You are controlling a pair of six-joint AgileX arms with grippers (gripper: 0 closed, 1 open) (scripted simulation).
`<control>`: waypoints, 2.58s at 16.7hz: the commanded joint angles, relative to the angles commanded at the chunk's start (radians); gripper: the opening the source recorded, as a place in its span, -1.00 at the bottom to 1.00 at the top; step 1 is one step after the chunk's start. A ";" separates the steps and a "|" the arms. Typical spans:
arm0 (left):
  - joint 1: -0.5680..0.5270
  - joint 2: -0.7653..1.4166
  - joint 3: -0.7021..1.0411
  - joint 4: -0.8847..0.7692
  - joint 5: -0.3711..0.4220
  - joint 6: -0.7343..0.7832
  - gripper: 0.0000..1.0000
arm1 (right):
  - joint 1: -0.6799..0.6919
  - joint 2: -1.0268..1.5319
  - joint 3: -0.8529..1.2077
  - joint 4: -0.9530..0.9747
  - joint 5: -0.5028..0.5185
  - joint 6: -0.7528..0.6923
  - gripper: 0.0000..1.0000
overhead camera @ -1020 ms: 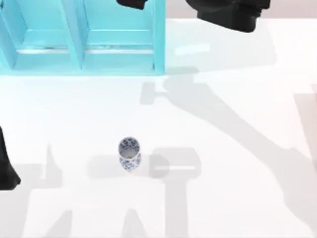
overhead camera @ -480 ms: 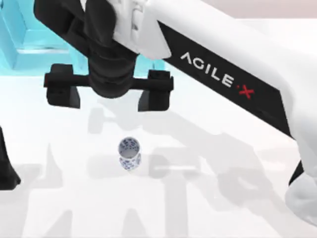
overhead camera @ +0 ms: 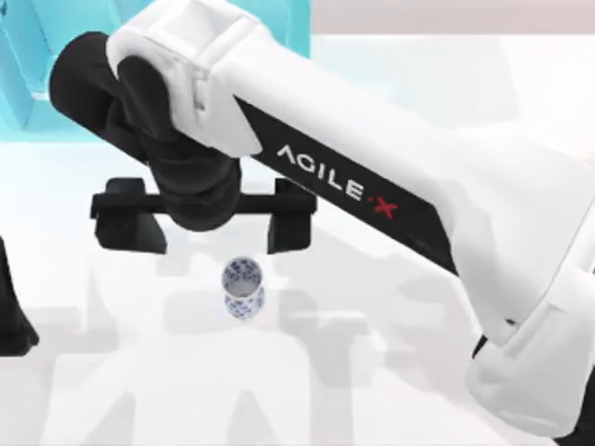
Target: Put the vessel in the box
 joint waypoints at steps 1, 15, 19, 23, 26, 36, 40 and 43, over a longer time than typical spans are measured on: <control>0.000 0.000 0.000 0.000 0.000 0.000 1.00 | 0.000 0.000 0.000 0.000 0.000 0.000 1.00; 0.000 0.000 0.000 0.000 0.000 0.000 1.00 | -0.031 -0.021 -0.424 0.407 -0.004 -0.031 1.00; 0.000 0.000 0.000 0.000 0.000 0.000 1.00 | -0.031 -0.021 -0.433 0.417 -0.004 -0.032 1.00; 0.000 0.000 0.000 0.000 0.000 0.000 1.00 | -0.031 -0.021 -0.433 0.417 -0.004 -0.032 0.55; 0.000 0.000 0.000 0.000 0.000 0.000 1.00 | -0.031 -0.021 -0.433 0.417 -0.004 -0.032 0.10; 0.000 0.000 0.000 0.000 0.000 0.000 1.00 | -0.031 -0.021 -0.433 0.417 -0.004 -0.032 -1.00; 0.000 0.000 0.000 0.000 0.000 0.000 1.00 | -0.031 -0.021 -0.433 0.417 -0.004 -0.032 -1.00; 0.000 0.000 0.000 0.000 0.000 0.000 1.00 | -0.029 -0.022 -0.436 0.417 -0.004 -0.032 -1.00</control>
